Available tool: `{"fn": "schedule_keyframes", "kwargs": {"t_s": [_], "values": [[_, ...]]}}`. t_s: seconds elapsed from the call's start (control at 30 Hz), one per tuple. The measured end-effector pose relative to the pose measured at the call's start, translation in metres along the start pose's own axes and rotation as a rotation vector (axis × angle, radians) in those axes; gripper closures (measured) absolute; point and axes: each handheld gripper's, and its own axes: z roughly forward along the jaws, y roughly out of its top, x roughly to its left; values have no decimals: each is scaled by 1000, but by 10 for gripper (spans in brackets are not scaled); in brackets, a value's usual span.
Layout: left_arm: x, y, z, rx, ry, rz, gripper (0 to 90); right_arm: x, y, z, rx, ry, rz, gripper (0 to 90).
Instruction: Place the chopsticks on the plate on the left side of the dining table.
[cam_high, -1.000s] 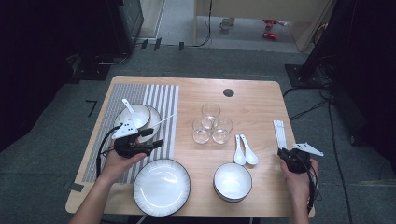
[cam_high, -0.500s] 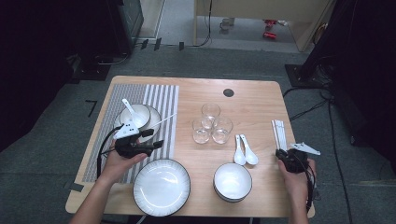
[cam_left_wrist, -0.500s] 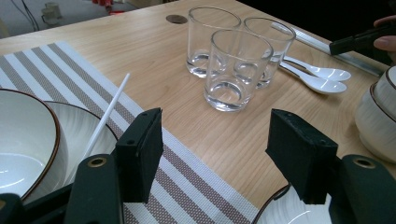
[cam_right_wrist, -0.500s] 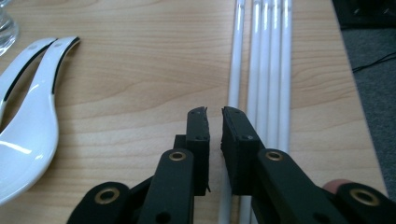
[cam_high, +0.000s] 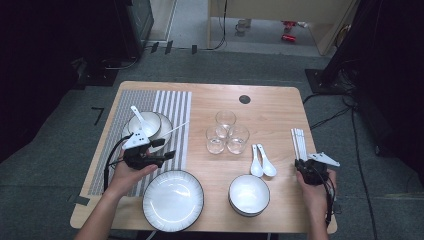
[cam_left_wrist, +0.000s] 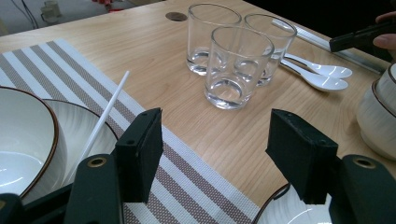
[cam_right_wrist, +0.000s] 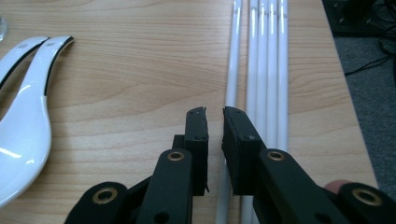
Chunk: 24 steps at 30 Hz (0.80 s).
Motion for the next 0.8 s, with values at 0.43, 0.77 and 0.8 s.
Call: {"fn": "schedule_keyframes", "kwargs": {"t_s": [0.43,0.77,0.8], "values": [[0,-1,0,2,3,0,361,0,-1,1,-22,-56,4,776],[0,-1,2,10,2,4,361,5,-2,3,-9,-42,-8,810],[0,-1,2,10,0,3,361,5,-2,3,-5,-42,-4,813]]}}
